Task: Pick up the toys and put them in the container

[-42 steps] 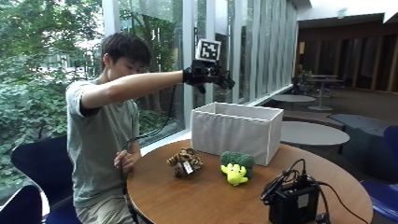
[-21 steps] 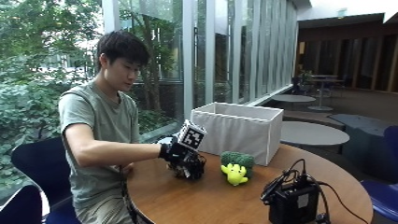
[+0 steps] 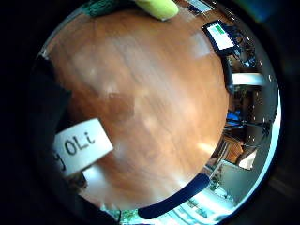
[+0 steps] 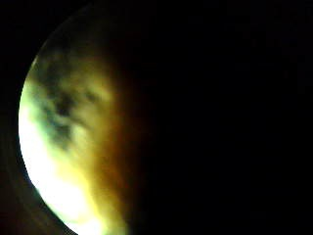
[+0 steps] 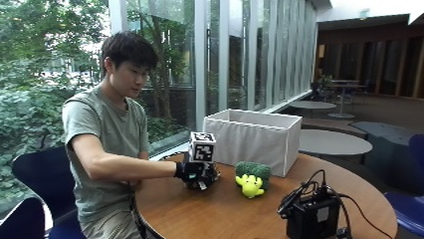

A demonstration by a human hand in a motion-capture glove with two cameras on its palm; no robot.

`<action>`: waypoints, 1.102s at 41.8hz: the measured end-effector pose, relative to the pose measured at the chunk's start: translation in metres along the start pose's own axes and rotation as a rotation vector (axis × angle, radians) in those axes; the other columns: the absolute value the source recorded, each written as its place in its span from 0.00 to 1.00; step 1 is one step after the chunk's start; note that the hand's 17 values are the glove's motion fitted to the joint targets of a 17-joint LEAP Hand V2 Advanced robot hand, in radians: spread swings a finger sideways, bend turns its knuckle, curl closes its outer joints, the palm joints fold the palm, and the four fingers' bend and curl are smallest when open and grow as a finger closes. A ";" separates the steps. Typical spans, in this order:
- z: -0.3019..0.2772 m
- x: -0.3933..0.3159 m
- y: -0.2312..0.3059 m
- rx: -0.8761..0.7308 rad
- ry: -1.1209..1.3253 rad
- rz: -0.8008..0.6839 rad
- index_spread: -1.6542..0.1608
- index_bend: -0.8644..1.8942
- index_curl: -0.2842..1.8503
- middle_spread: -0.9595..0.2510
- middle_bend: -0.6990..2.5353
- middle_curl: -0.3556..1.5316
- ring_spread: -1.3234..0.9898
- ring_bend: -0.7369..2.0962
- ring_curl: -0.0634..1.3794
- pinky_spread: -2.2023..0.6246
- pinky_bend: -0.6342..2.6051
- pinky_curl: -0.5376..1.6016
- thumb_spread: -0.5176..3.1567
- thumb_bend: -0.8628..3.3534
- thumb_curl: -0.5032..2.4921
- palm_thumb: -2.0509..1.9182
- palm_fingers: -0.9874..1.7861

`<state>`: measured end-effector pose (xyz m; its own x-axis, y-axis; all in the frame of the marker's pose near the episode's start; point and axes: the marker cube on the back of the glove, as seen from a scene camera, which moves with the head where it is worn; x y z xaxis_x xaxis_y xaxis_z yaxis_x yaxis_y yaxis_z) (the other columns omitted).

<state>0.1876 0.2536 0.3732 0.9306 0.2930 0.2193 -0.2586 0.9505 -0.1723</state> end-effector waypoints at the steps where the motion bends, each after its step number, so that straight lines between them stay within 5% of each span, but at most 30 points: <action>1: 0.000 -0.001 -0.001 -0.006 -0.007 0.000 0.81 0.39 0.26 0.57 0.41 0.55 0.44 0.75 0.41 0.66 0.54 0.44 0.47 0.23 0.32 0.61 0.72; 2: 0.000 -0.003 -0.002 -0.019 -0.009 -0.005 0.81 0.41 0.26 0.56 0.29 0.48 0.44 0.78 0.43 0.66 0.57 0.46 0.49 0.25 0.32 0.62 0.66; 3: -0.002 -0.003 -0.003 -0.038 -0.004 -0.006 0.81 0.40 0.26 0.56 0.42 0.56 0.44 0.75 0.42 0.66 0.54 0.45 0.47 0.24 0.33 0.62 0.75; 10: -0.042 0.015 -0.011 -0.103 0.234 0.060 0.79 0.43 0.28 0.54 0.50 0.62 0.43 0.75 0.44 0.65 0.54 0.46 0.44 0.24 0.35 0.63 0.77; 14: -0.096 0.007 -0.007 -0.112 0.160 -0.141 0.79 0.47 0.31 0.55 0.52 0.64 0.42 0.75 0.45 0.65 0.54 0.46 0.43 0.23 0.36 0.64 0.77; 19: -0.186 0.003 -0.009 -0.044 0.181 -0.220 0.78 0.51 0.33 0.55 0.54 0.67 0.42 0.75 0.46 0.65 0.54 0.47 0.41 0.23 0.37 0.64 0.76; 30: -0.330 -0.077 -0.038 0.180 0.287 -0.129 0.78 0.54 0.39 0.57 0.56 0.69 0.42 0.76 0.48 0.65 0.55 0.49 0.38 0.22 0.40 0.65 0.74; 46: -0.368 -0.242 -0.107 0.292 0.315 -0.368 0.78 0.55 0.46 0.58 0.57 0.71 0.42 0.76 0.51 0.65 0.56 0.51 0.36 0.21 0.43 0.65 0.72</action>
<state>0.0850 0.0430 -0.0145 0.9937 -0.0654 -0.0905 0.0781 0.9865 0.1441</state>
